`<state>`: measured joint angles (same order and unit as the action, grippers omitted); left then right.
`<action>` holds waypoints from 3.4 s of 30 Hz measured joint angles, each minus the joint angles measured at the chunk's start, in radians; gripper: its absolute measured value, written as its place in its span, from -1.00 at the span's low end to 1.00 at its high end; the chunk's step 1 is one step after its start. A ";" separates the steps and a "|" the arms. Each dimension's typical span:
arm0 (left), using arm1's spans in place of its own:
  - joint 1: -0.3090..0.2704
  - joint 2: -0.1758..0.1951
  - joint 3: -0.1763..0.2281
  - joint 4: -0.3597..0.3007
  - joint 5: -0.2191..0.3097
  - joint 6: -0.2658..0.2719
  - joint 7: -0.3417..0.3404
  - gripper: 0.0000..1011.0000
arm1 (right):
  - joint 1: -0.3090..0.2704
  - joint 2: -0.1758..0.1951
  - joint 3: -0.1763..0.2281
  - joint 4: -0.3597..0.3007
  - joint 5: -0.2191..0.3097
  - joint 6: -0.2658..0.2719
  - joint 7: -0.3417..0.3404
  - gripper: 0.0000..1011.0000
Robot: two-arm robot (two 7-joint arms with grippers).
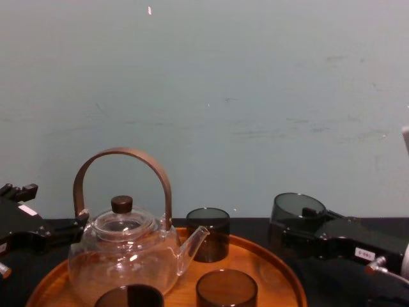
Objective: Pick up the glass from the table and place it on the tray.
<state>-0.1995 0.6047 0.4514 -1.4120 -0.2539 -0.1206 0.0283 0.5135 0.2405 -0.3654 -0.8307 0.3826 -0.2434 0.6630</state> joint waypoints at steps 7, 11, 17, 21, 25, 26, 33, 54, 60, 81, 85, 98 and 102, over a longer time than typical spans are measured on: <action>0.000 0.000 0.000 0.000 0.000 0.000 0.000 1.00 | 0.029 -0.020 -0.011 0.060 0.000 -0.021 0.016 0.79; 0.000 0.000 0.000 0.000 0.000 0.000 0.000 1.00 | 0.049 -0.035 -0.016 0.100 -0.002 -0.034 0.025 0.79; 0.000 0.000 0.000 0.000 0.000 0.000 0.000 1.00 | 0.078 -0.061 -0.021 0.166 -0.005 -0.058 0.043 0.79; 0.000 0.000 0.000 0.000 0.000 0.000 0.000 1.00 | 0.092 -0.073 -0.022 0.196 -0.009 -0.071 0.050 0.79; 0.000 0.000 0.000 0.000 0.000 0.000 0.000 1.00 | 0.110 -0.089 -0.021 0.236 -0.015 -0.090 0.062 0.79; 0.000 0.000 0.000 0.000 0.000 0.000 0.000 1.00 | 0.116 -0.094 -0.020 0.250 -0.017 -0.095 0.066 0.79; 0.000 0.000 0.000 0.000 0.000 0.000 0.000 1.00 | 0.141 -0.114 -0.019 0.304 -0.030 -0.115 0.081 0.79; 0.000 0.000 0.000 0.000 0.000 0.000 0.000 1.00 | 0.250 -0.185 0.004 0.548 -0.065 -0.218 0.136 0.79; 0.000 0.000 0.000 0.000 0.000 0.000 0.000 1.00 | 0.388 -0.233 -0.068 0.835 0.031 -0.341 0.181 0.79; 0.000 0.000 0.000 0.000 0.000 0.000 0.000 1.00 | 0.341 -0.218 -0.019 0.739 -0.025 -0.298 0.166 0.79; 0.000 0.001 0.000 0.000 0.000 0.000 0.000 1.00 | 0.301 -0.190 -0.050 0.641 0.008 -0.253 0.159 0.79; 0.000 0.000 0.000 0.000 0.000 0.000 0.000 1.00 | 0.190 -0.131 -0.035 0.387 -0.022 -0.152 0.115 0.79; 0.000 0.000 0.000 0.000 0.000 0.000 0.000 1.00 | 0.191 -0.133 -0.029 0.390 -0.031 -0.151 0.117 0.79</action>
<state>-0.1996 0.6047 0.4513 -1.4120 -0.2539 -0.1205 0.0283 0.7045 0.1075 -0.3941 -0.4410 0.3517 -0.3947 0.7801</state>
